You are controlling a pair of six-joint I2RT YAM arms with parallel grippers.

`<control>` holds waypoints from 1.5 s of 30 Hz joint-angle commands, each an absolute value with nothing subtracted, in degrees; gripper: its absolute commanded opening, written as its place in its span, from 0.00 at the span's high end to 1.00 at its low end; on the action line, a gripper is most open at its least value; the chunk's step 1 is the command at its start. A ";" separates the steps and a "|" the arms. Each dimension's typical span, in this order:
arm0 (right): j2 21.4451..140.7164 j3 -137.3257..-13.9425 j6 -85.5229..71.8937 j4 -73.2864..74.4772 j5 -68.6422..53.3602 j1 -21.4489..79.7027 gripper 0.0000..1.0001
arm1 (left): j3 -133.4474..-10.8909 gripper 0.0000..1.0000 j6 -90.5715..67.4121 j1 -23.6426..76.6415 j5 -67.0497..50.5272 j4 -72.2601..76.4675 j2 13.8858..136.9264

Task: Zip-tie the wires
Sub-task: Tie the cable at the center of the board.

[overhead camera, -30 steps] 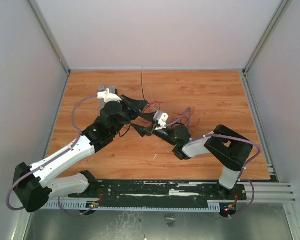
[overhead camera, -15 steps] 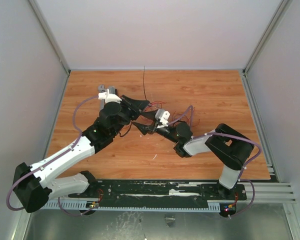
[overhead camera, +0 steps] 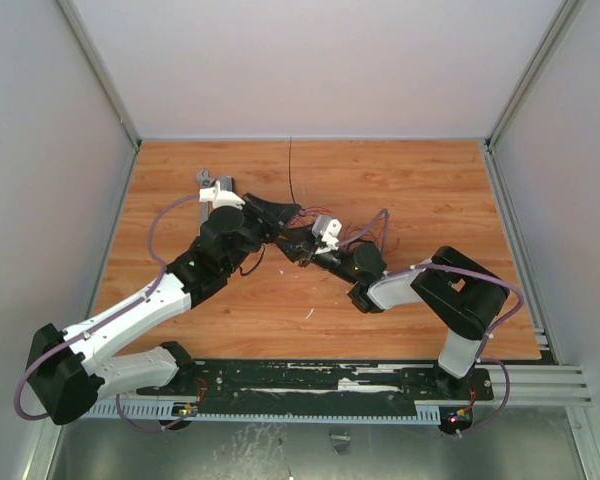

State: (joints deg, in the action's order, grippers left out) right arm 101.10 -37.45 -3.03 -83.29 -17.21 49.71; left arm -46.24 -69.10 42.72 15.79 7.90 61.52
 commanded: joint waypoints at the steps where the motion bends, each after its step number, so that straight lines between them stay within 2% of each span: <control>1: 99.50 -37.90 -3.21 -107.23 -17.37 49.06 0.82 | -45.93 1.00 -69.34 42.37 15.67 10.37 62.07; 4: 99.32 -37.31 -3.16 -107.23 -17.77 49.14 1.00 | -46.39 1.00 -68.28 42.28 16.63 10.11 62.13; 22: 103.05 -31.20 -3.19 -104.09 -20.74 50.71 1.00 | -51.86 1.00 -64.20 42.12 16.87 8.72 65.86; 45: 110.01 -27.96 -0.55 -101.54 -18.51 55.23 1.00 | -54.15 1.00 -61.48 42.13 18.52 7.32 66.54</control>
State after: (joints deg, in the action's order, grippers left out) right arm 108.99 -29.02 -2.26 -83.33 -19.35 54.52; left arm -51.88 -62.96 42.50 16.95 6.96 66.92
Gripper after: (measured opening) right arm 0.008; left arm 0.141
